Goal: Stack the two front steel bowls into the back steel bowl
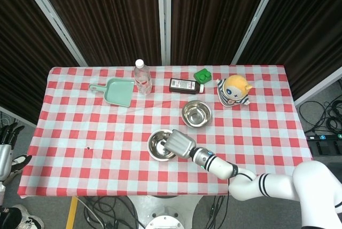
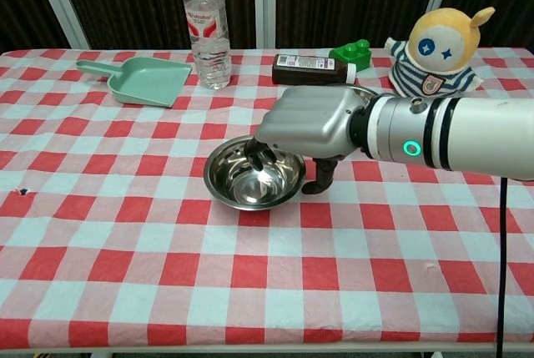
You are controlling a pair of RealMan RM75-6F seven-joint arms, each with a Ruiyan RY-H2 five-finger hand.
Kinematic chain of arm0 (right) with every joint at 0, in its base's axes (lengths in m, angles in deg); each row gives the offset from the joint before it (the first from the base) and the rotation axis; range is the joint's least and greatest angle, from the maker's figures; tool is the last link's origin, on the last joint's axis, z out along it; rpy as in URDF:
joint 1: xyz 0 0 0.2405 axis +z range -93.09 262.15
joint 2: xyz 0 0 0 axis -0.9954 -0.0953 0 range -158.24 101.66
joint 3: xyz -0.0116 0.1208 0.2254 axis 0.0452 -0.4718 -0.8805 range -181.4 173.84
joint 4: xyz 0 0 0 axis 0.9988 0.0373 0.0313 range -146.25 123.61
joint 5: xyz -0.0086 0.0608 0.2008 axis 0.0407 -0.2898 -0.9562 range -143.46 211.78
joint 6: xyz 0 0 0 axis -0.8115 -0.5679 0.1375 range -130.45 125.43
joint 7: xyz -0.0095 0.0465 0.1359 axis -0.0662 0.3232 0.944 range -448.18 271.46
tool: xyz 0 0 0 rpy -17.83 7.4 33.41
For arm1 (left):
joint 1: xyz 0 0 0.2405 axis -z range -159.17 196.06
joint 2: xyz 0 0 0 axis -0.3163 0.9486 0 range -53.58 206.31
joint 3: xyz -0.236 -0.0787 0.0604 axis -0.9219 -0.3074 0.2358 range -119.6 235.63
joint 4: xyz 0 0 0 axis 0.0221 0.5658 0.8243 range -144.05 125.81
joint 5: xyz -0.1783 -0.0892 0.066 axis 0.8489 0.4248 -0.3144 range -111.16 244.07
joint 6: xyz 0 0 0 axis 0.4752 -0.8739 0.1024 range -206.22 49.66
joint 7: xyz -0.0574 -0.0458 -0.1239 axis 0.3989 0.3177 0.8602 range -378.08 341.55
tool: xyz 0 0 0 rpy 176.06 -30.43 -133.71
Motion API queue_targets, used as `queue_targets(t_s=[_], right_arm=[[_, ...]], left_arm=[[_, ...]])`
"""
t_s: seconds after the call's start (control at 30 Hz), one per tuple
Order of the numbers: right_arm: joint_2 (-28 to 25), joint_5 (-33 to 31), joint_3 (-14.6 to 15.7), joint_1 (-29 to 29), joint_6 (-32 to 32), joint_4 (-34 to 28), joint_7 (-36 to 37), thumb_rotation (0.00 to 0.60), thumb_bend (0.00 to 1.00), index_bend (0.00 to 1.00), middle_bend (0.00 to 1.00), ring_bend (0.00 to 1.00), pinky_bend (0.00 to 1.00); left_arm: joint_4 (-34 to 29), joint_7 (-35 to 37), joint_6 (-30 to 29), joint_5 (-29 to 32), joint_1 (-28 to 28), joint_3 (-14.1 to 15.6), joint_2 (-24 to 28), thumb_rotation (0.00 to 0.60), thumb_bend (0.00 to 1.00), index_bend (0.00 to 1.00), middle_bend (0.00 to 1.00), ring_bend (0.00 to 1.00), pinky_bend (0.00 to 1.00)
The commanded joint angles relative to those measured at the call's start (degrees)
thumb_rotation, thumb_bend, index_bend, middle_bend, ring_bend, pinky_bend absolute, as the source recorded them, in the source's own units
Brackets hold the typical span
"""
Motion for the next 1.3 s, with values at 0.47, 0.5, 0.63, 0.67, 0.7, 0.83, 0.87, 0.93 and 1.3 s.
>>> queue_targets(t_s=[0.47, 0.5, 0.63, 0.67, 0.7, 0.83, 0.87, 0.93, 1.3], right_arm=[[5.1, 0.3, 0.0, 0.9, 1.3, 6.7, 3.1, 0.600, 0.17, 0.43, 0.43, 0.53, 0.55], [5.5, 0.6, 0.0, 0.9, 1.1, 7.2, 3.5, 0.600, 0.18, 0.45, 0.44, 0.53, 0.55], [6.6, 1.6, 0.0, 0.8, 0.6, 8.7, 4.7, 0.600, 0.21, 0.50, 0.47, 0.55, 0.56], [6.9, 2.0, 0.1, 0.7, 0.3, 9.0, 5.0, 0.600, 0.22, 0.51, 0.47, 0.55, 0.56], [7.1, 2.3, 0.1, 0.7, 0.1, 9.2, 5.3, 0.600, 0.23, 0.52, 0.48, 0.56, 0.56], [7.6, 3.6, 0.2, 0.6, -0.6, 9.8, 6.6, 0.600, 0.26, 0.55, 0.50, 0.57, 0.56], [7.8, 3.9, 0.2, 0.6, -0.7, 10.0, 6.8, 0.600, 0.26, 0.55, 0.50, 0.57, 0.56], [8.1, 4.3, 0.2, 0.5, -0.9, 10.5, 7.2, 0.600, 0.28, 0.57, 0.51, 0.58, 0.56], [9.8, 5.5, 0.2, -0.1, -2.0, 12.6, 7.8, 0.600, 0.32, 0.66, 0.58, 0.63, 0.57]], left_arm=[[1.6, 1.2, 0.5, 0.6, -0.1, -0.2, -0.6, 0.600, 0.20, 0.20, 0.20, 0.12, 0.21], [1.7, 1.2, 0.6, 0.6, -0.1, -0.2, -0.6, 0.600, 0.20, 0.20, 0.20, 0.12, 0.21], [1.9, 1.5, 0.6, 0.5, -0.1, -0.2, -0.6, 0.600, 0.20, 0.20, 0.20, 0.12, 0.21], [1.9, 1.6, 0.6, 0.5, -0.1, -0.2, -0.6, 0.600, 0.20, 0.20, 0.20, 0.12, 0.21], [1.9, 1.6, 0.6, 0.5, -0.1, -0.2, -0.5, 0.600, 0.20, 0.20, 0.20, 0.12, 0.21], [1.8, 1.7, 0.7, 0.5, 0.0, -0.3, -0.4, 0.600, 0.20, 0.20, 0.20, 0.12, 0.21], [1.8, 1.7, 0.7, 0.5, 0.0, -0.3, -0.4, 0.600, 0.20, 0.20, 0.20, 0.12, 0.21], [1.8, 1.8, 0.7, 0.5, 0.0, -0.3, -0.4, 0.600, 0.20, 0.20, 0.20, 0.12, 0.21], [2.2, 2.6, 1.0, 0.7, 0.0, -0.3, -0.5, 0.600, 0.20, 0.20, 0.20, 0.12, 0.21]])
